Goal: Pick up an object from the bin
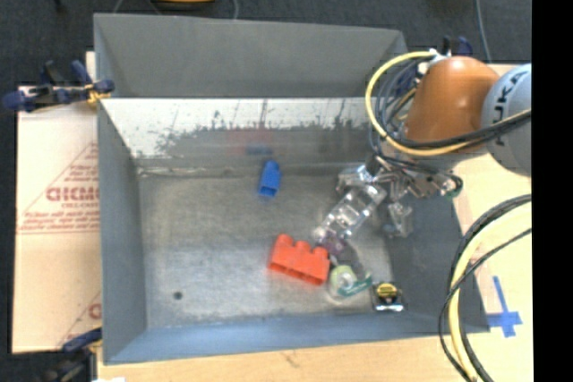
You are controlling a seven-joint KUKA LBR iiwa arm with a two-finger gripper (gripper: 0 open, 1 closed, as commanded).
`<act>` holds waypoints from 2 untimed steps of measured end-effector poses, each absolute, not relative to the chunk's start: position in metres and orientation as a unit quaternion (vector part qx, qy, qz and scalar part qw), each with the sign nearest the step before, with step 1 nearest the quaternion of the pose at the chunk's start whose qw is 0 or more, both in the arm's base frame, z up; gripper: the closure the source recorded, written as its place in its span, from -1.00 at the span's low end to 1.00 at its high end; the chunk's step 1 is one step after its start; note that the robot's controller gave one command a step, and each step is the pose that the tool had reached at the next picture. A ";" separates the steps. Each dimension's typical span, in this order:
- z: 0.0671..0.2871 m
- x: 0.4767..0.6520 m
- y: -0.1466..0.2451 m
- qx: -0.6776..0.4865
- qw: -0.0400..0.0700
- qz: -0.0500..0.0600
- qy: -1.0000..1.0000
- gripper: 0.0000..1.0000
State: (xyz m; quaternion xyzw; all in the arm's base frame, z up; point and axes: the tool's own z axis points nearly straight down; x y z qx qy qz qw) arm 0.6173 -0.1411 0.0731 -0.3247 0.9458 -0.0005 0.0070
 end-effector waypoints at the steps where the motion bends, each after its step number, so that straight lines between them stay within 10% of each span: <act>1: 0.076 0.620 -0.141 -0.324 0.006 -0.001 0.946 -1.00; 2: 0.076 0.620 -0.142 -0.323 0.005 -0.001 0.946 1.00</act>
Offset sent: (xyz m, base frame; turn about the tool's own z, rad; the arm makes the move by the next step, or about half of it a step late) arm 0.0000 0.0000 0.0000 0.0000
